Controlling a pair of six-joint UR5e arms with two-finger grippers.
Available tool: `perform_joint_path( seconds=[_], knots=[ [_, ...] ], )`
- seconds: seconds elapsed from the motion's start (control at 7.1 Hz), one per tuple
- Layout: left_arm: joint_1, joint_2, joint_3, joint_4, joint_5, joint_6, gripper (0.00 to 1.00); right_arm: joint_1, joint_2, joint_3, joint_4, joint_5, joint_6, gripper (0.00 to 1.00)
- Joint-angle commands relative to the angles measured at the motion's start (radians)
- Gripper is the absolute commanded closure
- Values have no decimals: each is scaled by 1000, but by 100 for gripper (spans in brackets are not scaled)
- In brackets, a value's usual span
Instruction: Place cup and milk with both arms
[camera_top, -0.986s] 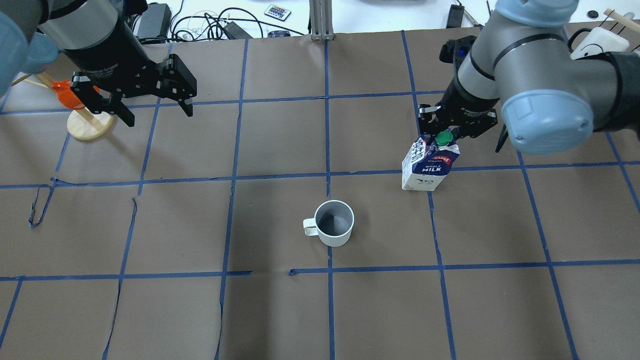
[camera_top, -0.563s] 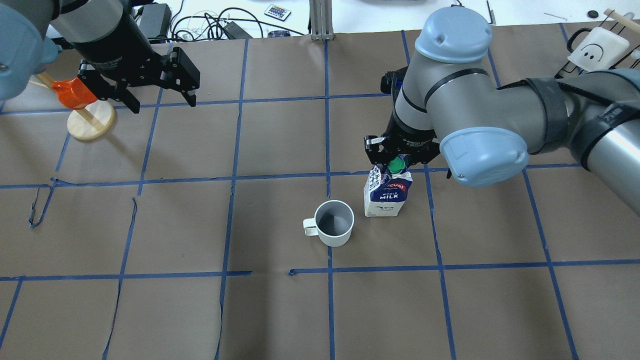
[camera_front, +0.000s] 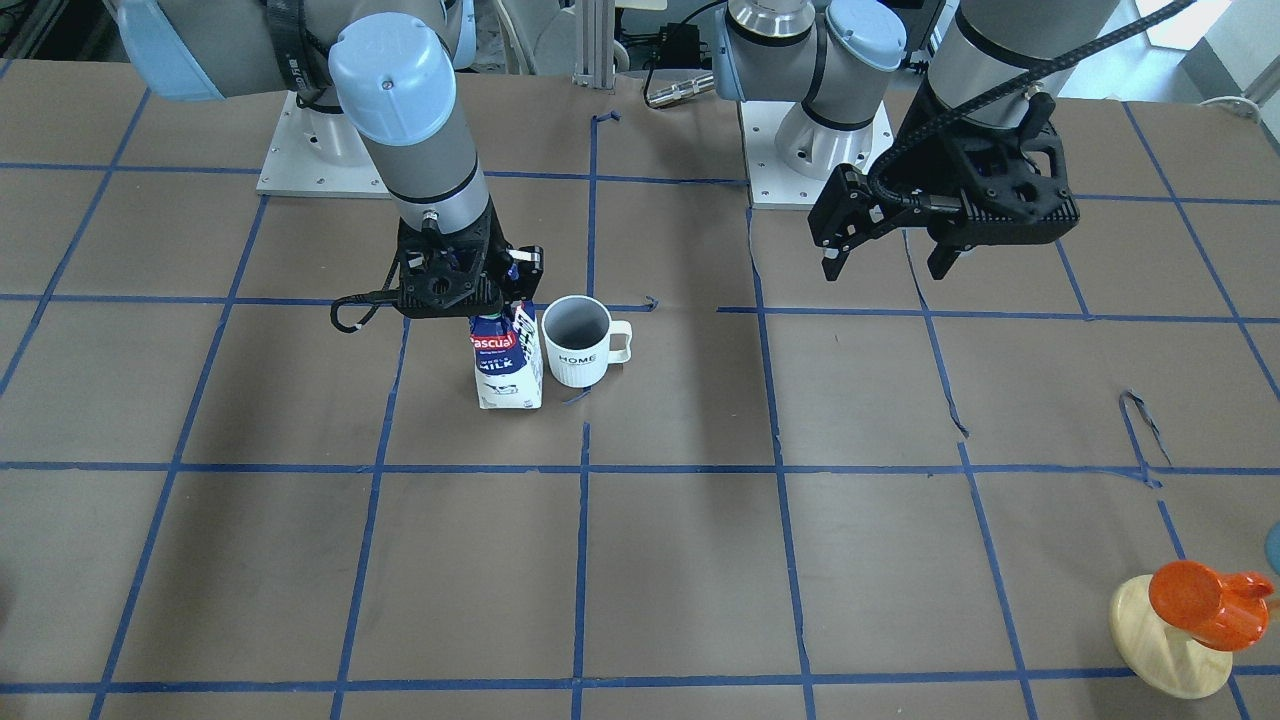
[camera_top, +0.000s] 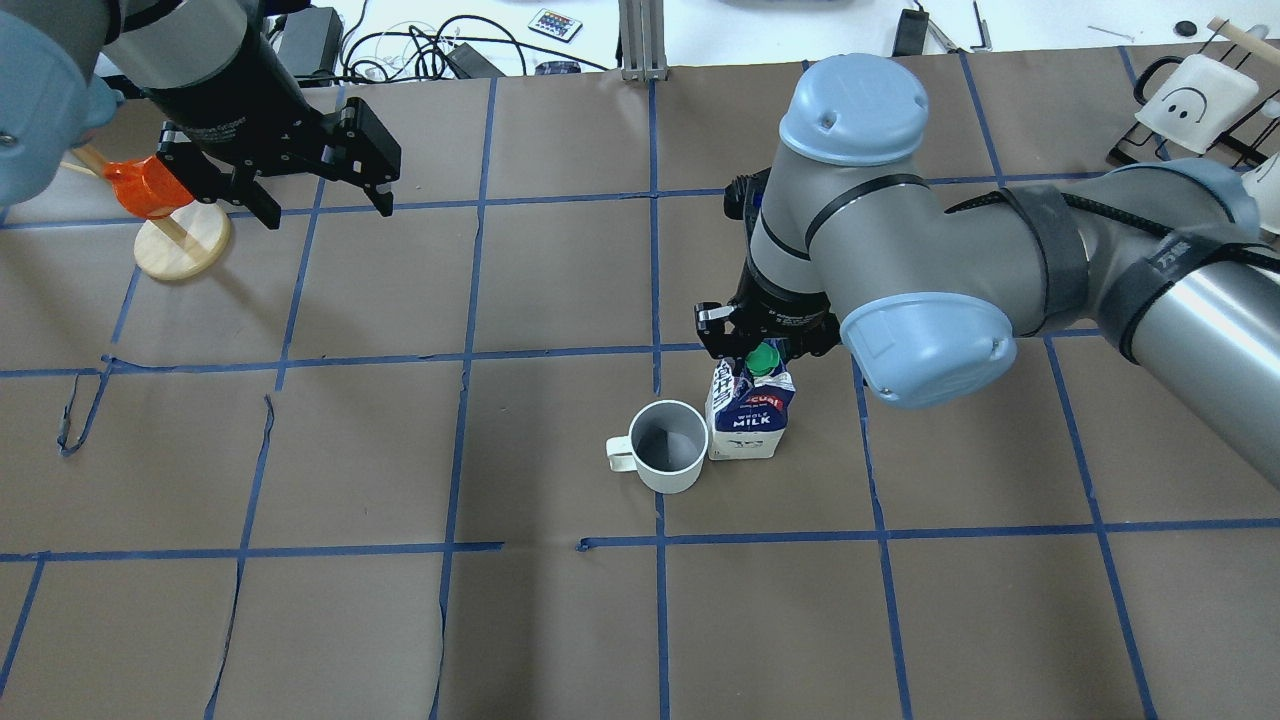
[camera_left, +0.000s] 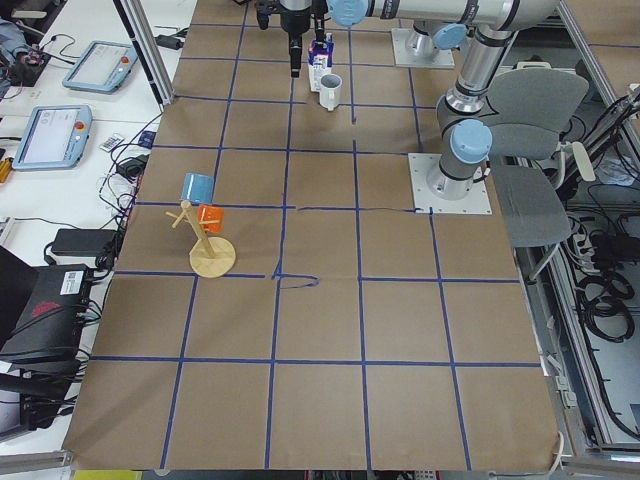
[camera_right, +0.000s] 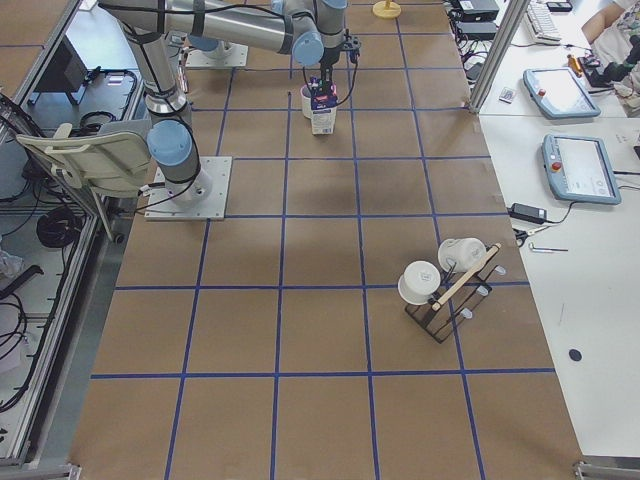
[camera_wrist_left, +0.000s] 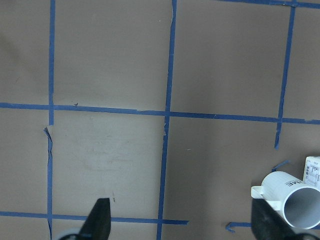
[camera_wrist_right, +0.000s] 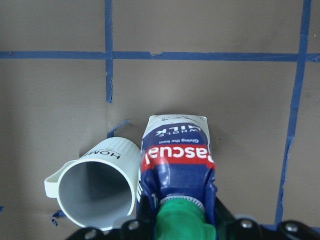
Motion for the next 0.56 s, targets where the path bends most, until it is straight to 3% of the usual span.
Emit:
perform_joint_path(
  seconds=[0.0, 0.28, 0.42],
  knots=[
    [1, 0, 0, 0, 0, 0, 0, 0, 2, 0, -6, -13, -9, 0],
    [1, 0, 0, 0, 0, 0, 0, -29, -9, -26, 0, -42, -10, 0],
    [1, 0, 0, 0, 0, 0, 0, -31, -24, -84, 20, -98, -10, 0]
  ],
)
